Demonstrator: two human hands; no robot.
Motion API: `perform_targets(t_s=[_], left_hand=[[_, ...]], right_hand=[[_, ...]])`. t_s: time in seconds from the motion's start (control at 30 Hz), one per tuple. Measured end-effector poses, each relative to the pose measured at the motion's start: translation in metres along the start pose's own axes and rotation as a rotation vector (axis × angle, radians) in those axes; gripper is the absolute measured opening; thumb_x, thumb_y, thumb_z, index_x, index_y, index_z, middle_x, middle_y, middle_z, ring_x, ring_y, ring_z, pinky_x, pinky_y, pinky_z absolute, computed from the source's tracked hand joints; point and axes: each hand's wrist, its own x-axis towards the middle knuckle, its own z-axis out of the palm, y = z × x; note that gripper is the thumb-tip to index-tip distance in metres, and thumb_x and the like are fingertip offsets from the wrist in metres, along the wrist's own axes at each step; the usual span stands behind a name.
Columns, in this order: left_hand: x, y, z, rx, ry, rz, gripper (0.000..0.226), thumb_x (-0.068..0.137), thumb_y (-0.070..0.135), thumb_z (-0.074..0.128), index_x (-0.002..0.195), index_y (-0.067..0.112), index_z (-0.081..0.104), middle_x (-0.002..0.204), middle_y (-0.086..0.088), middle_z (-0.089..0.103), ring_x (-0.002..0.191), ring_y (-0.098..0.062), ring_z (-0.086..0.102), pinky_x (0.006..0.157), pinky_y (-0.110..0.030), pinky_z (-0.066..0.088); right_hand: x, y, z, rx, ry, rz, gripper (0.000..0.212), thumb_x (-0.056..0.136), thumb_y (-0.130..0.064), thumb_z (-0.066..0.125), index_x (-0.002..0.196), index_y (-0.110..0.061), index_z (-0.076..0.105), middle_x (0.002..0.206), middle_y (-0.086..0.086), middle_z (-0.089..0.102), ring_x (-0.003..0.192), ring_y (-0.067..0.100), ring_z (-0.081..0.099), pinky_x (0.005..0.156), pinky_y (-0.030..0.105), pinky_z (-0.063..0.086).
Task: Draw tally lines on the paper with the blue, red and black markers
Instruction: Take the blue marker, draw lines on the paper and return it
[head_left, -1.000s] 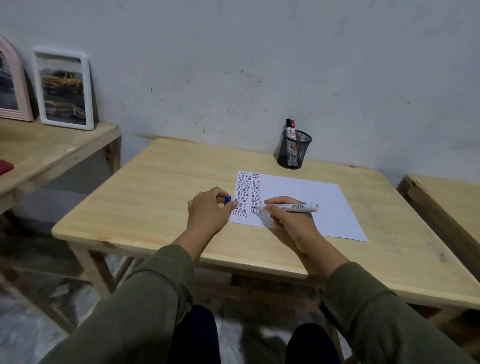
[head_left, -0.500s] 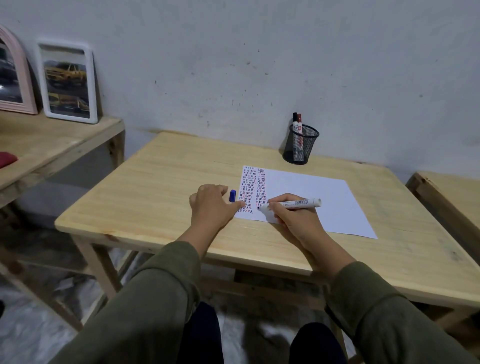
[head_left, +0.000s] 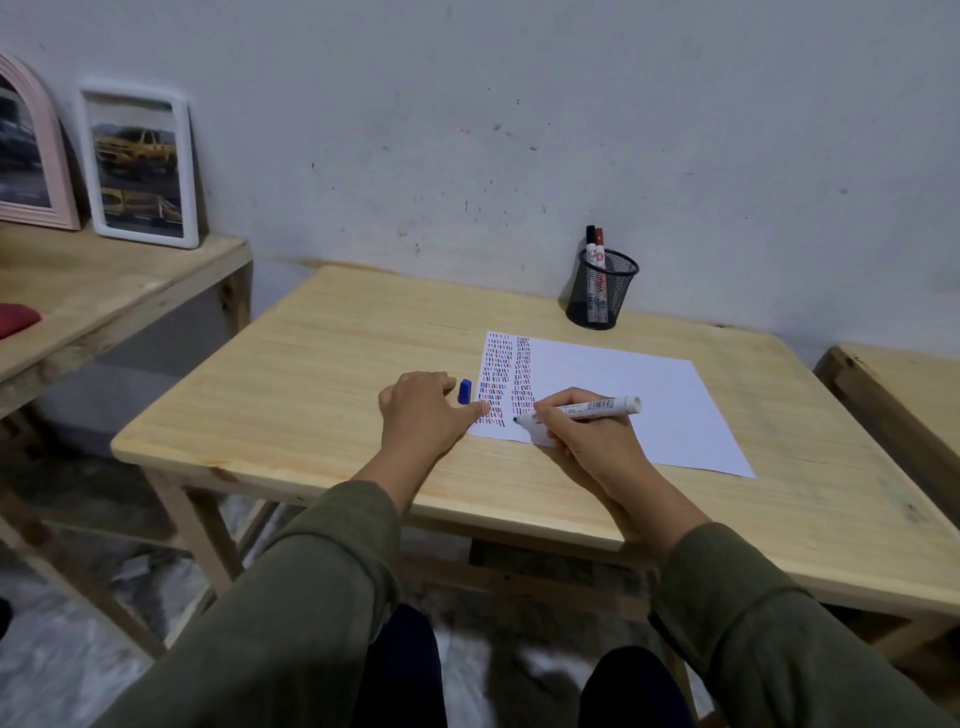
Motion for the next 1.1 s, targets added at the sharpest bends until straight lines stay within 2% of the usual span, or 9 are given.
perform_targets(t_s=[0.1,0.2,0.33,0.43,0.53,0.6,0.7,0.87,1.1], left_hand=[[0.0,0.0,-0.001,-0.012,0.002,-0.008,0.064,0.075,0.055,0.066,0.127,0.018,0.059,0.136,0.001,0.058,0.128,-0.02,0.048,0.105,-0.04,0.03],[-0.002,0.0,-0.004,-0.032,0.001,0.01,0.06,0.077,0.053,0.065,0.128,0.024,0.056,0.128,0.004,0.063,0.125,-0.018,0.049,0.103,-0.039,0.03],[-0.005,0.003,-0.009,-0.143,0.043,0.027,0.028,0.087,0.039,0.057,0.112,0.03,0.065,0.108,0.008,0.072,0.114,-0.015,0.055,0.097,-0.035,0.029],[-0.005,0.007,-0.011,-0.317,0.042,-0.014,0.018,0.085,0.034,0.061,0.099,0.027,0.07,0.093,0.009,0.074,0.091,-0.008,0.067,0.094,-0.032,0.045],[-0.005,0.02,-0.022,-0.612,0.128,-0.095,0.017,0.084,0.031,0.063,0.098,0.025,0.07,0.078,0.016,0.068,0.061,0.006,0.065,0.069,-0.026,0.055],[-0.002,0.033,-0.033,-0.816,0.172,-0.138,0.012,0.085,0.029,0.063,0.096,0.025,0.068,0.076,0.015,0.067,0.071,-0.004,0.065,0.061,-0.029,0.057],[0.004,0.055,-0.048,-0.995,0.119,-0.224,0.006,0.085,0.033,0.063,0.08,0.03,0.065,0.083,0.009,0.068,0.085,-0.013,0.061,0.05,-0.021,0.05],[0.006,0.073,-0.053,-1.147,0.044,-0.28,0.015,0.081,0.04,0.066,0.07,0.029,0.065,0.092,0.002,0.069,0.09,-0.013,0.061,0.065,-0.025,0.041],[0.002,0.085,-0.058,-1.214,0.016,-0.282,0.016,0.082,0.037,0.067,0.071,0.026,0.063,0.084,0.003,0.067,0.084,-0.01,0.06,0.064,-0.023,0.039]], right_hand=[[0.001,0.001,-0.001,0.021,-0.008,0.021,0.009,0.078,-0.021,0.07,0.083,-0.013,0.071,0.074,-0.009,0.071,0.075,0.009,0.065,0.073,0.034,0.053],[0.002,0.001,-0.001,0.081,0.016,0.021,0.008,0.082,-0.015,0.066,0.086,-0.01,0.071,0.063,-0.009,0.068,0.06,0.003,0.063,0.061,0.023,0.051],[0.003,-0.001,-0.002,0.109,0.067,-0.015,0.008,0.084,-0.01,0.064,0.086,-0.008,0.071,0.061,-0.002,0.062,0.051,0.001,0.054,0.049,0.014,0.044],[0.004,-0.005,-0.003,0.138,0.089,-0.012,0.006,0.084,-0.013,0.066,0.086,-0.012,0.072,0.063,0.002,0.062,0.056,0.007,0.055,0.05,0.016,0.044],[0.005,-0.015,-0.006,0.231,0.1,-0.012,0.007,0.085,-0.014,0.064,0.086,-0.012,0.071,0.065,0.004,0.062,0.06,0.014,0.057,0.053,0.021,0.048],[0.007,-0.027,-0.005,0.248,0.082,-0.059,0.008,0.086,-0.013,0.063,0.085,-0.014,0.071,0.065,0.004,0.063,0.061,0.017,0.058,0.057,0.027,0.048],[0.006,-0.047,0.001,0.221,0.045,-0.146,0.01,0.086,-0.012,0.062,0.086,-0.016,0.071,0.067,0.005,0.064,0.063,0.017,0.06,0.058,0.027,0.05],[0.002,-0.072,0.007,0.206,0.017,-0.26,0.013,0.087,-0.009,0.06,0.085,-0.016,0.071,0.064,0.0,0.065,0.062,0.014,0.061,0.057,0.024,0.051],[0.0,-0.088,0.005,0.217,0.053,-0.324,0.015,0.088,-0.008,0.059,0.085,-0.016,0.07,0.068,0.001,0.066,0.062,0.014,0.061,0.058,0.024,0.052]])
